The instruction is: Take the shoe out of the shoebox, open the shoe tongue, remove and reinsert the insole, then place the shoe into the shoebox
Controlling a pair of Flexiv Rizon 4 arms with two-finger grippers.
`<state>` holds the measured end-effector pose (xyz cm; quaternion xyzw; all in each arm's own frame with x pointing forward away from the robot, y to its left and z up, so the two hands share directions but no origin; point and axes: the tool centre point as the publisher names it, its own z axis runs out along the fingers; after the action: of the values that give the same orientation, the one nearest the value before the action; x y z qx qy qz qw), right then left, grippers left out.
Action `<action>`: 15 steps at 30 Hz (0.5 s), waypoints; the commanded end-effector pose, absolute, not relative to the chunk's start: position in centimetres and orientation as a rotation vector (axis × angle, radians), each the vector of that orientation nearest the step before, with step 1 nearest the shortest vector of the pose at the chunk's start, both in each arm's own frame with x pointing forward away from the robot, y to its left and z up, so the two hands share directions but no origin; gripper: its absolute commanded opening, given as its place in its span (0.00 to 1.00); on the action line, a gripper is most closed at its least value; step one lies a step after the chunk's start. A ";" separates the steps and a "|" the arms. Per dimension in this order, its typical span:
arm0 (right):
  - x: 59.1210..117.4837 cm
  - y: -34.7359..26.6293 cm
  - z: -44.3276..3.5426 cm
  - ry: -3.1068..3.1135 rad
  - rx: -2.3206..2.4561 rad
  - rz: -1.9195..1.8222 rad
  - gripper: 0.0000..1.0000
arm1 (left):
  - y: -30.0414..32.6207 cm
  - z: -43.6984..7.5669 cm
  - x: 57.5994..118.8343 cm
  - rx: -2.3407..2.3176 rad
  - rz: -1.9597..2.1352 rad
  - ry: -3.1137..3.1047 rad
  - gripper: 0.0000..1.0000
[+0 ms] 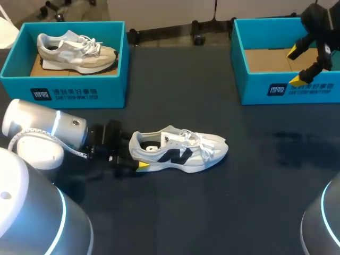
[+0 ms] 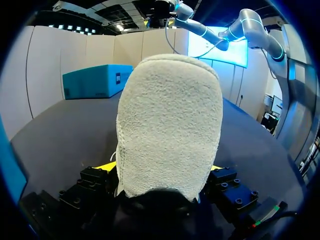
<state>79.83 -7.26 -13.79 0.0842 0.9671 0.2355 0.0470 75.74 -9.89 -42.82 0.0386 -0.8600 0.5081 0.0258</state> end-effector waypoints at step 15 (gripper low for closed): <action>79.7 -1.7 -13.1 2.670 0.967 0.813 1.00 | -10.4 -43.2 75.7 0.119 1.565 -2.659 0.00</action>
<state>80.56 -2.54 -12.71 0.2531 0.9260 0.2730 0.0629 75.74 -9.89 -42.82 0.0385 -0.8601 0.5081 0.0258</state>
